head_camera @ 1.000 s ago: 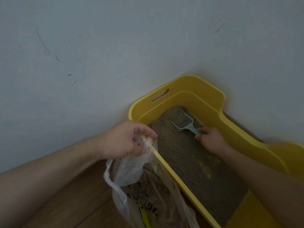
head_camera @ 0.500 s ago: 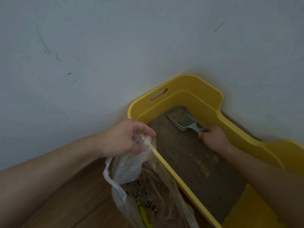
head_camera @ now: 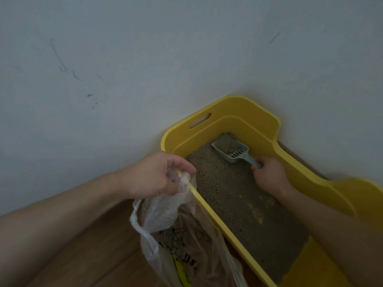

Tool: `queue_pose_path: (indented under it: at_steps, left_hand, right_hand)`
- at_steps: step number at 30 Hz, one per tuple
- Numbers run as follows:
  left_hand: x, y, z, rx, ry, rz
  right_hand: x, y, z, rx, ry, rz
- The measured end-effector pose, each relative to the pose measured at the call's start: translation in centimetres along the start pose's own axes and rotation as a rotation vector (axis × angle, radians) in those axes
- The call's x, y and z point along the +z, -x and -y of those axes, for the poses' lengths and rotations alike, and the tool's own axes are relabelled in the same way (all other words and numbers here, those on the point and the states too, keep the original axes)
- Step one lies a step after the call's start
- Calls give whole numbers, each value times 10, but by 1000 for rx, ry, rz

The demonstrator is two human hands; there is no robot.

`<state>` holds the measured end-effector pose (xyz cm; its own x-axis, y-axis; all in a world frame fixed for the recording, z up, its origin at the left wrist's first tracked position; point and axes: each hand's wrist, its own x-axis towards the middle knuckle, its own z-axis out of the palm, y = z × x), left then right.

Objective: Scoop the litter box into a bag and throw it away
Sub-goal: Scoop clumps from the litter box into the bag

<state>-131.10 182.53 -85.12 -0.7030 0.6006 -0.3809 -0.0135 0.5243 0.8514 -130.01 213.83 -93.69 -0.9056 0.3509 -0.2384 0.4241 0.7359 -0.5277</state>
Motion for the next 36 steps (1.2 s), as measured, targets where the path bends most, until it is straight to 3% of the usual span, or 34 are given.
queue_pose_path:
  at_steps: [36]
  left_hand:
    - [5,18,-16,19,-47,-87]
  right_hand:
    - [-21,36,7,-75,-90,47]
